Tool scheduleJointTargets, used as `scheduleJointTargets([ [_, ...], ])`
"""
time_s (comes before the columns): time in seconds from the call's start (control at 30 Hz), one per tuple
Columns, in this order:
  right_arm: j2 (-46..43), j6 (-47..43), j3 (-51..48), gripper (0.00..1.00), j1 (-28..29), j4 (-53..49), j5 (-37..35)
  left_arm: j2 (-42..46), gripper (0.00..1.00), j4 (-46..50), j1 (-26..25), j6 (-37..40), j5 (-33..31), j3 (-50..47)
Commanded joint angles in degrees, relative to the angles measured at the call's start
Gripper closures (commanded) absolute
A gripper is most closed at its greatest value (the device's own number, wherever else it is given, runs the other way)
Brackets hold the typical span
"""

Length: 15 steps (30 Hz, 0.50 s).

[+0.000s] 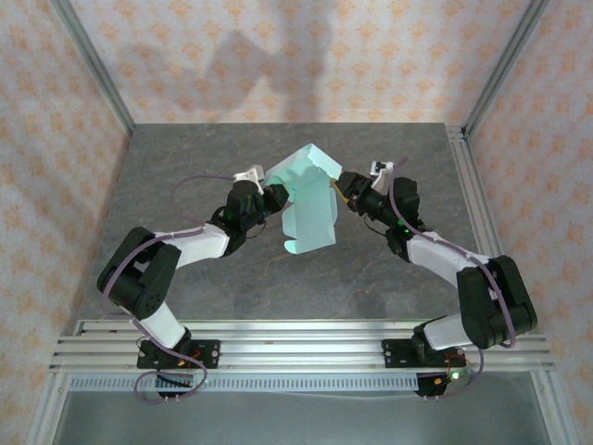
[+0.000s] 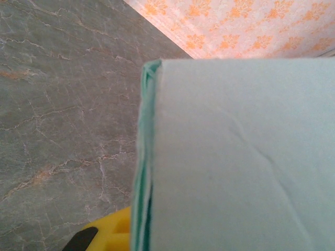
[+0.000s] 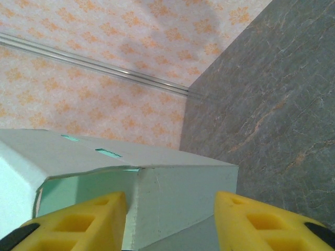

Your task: Fold the paper box

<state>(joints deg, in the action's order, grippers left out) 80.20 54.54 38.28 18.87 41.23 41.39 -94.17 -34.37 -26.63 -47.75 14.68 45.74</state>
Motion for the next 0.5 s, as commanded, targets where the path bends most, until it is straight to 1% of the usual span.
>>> scheduleJointTargets([
  [0.0, 0.03, 0.66, 1.21, 0.51, 0.99, 3.04, 1.22, 0.22, 1.0, -1.06, -1.01, 1.03, 0.1, 1.82],
  [0.07, -0.1, 2.1, 0.45, 0.51, 0.96, 4.97, 1.01, 0.27, 1.0, -0.92, -0.97, 1.29, 0.36, 2.03],
  [0.2, 0.75, 3.89, 0.92, 0.57, 1.16, 6.14, 2.38, -0.43, 1.0, -0.17, -1.19, 2.04, 0.44, 2.44],
  [0.33, 1.79, 4.77, 1.44, 0.57, 1.19, 5.99, 4.81, -1.0, 1.0, -0.18, -1.14, 2.04, 0.53, 2.68],
  [0.37, 2.04, 4.78, 1.53, 0.59, 1.31, 5.69, 5.24, -1.01, 1.0, -0.17, -1.22, 2.04, 0.48, 2.65],
  [0.47, 2.58, 4.93, 1.71, 0.7, 1.3, 4.59, 5.85, -1.15, 1.0, 0.04, -1.18, 2.21, 0.53, 2.86],
])
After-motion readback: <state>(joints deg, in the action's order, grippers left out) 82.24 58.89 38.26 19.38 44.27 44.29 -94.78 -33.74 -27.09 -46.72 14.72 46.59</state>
